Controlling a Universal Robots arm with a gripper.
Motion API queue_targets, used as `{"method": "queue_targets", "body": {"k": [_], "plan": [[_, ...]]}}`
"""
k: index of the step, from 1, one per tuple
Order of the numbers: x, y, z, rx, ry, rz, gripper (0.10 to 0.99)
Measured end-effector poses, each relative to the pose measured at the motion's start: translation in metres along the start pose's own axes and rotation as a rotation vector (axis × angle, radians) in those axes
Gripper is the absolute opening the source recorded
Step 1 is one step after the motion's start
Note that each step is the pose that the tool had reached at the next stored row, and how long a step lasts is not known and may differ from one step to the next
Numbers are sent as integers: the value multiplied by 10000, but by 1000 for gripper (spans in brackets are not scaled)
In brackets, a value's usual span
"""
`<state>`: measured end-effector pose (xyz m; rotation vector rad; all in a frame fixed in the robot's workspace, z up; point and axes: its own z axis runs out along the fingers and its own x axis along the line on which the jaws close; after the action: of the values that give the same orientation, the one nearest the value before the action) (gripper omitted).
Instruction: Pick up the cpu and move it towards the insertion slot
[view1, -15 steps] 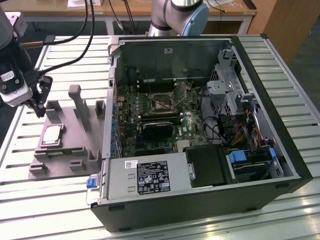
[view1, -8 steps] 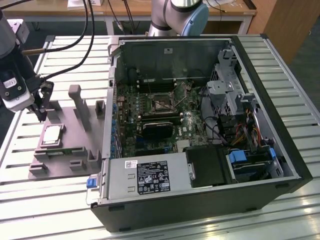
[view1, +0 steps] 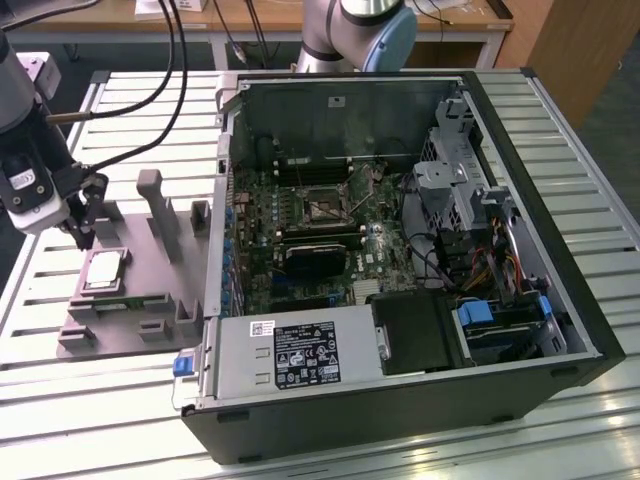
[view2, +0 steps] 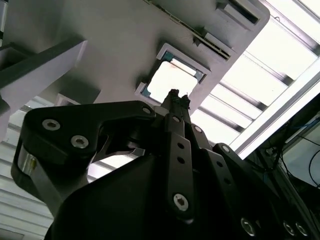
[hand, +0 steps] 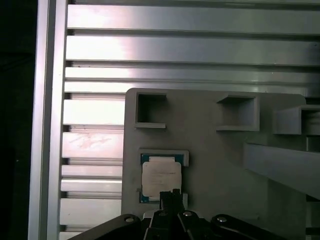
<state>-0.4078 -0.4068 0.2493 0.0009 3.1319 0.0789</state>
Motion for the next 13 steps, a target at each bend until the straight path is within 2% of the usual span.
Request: {"method": "queue_targets", "body": {"k": [13], "plan": [[23,-10,213,-40,-5,120,102]]}}
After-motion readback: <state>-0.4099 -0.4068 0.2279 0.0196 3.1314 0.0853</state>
